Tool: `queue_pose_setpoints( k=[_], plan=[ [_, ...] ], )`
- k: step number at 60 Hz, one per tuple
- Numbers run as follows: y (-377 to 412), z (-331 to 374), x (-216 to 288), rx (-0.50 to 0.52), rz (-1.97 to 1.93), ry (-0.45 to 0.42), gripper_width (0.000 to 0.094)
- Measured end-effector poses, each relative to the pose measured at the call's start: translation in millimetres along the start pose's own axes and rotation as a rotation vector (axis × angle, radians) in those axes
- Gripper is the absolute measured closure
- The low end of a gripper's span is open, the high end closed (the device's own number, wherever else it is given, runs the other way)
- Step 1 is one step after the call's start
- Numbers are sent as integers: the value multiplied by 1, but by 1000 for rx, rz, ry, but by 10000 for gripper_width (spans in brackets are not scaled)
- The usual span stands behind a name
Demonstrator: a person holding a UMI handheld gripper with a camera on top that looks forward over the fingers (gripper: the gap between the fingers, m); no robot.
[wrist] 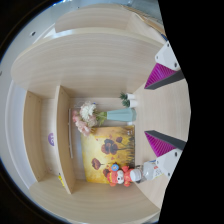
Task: Pour water
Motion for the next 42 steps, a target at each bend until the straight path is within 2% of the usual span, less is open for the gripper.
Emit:
queue_pose_setpoints(
  k=[13,27,42],
  plan=[
    [33,25,-32,45,16,23,91],
    [110,51,-68,160,-9,35,92],
    [159,16,-77,192,10,42,81]
  ],
)
Point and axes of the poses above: the point between the fingertips, and its own axes, seen from behind it with the camera up: y to the left, x up, z backward, against the way the camera looks, the point moved 10 cm from there along z, backward, against the way the camera looks, and after that the axes turned 6 degrees about -y, right-handed, at the moved point
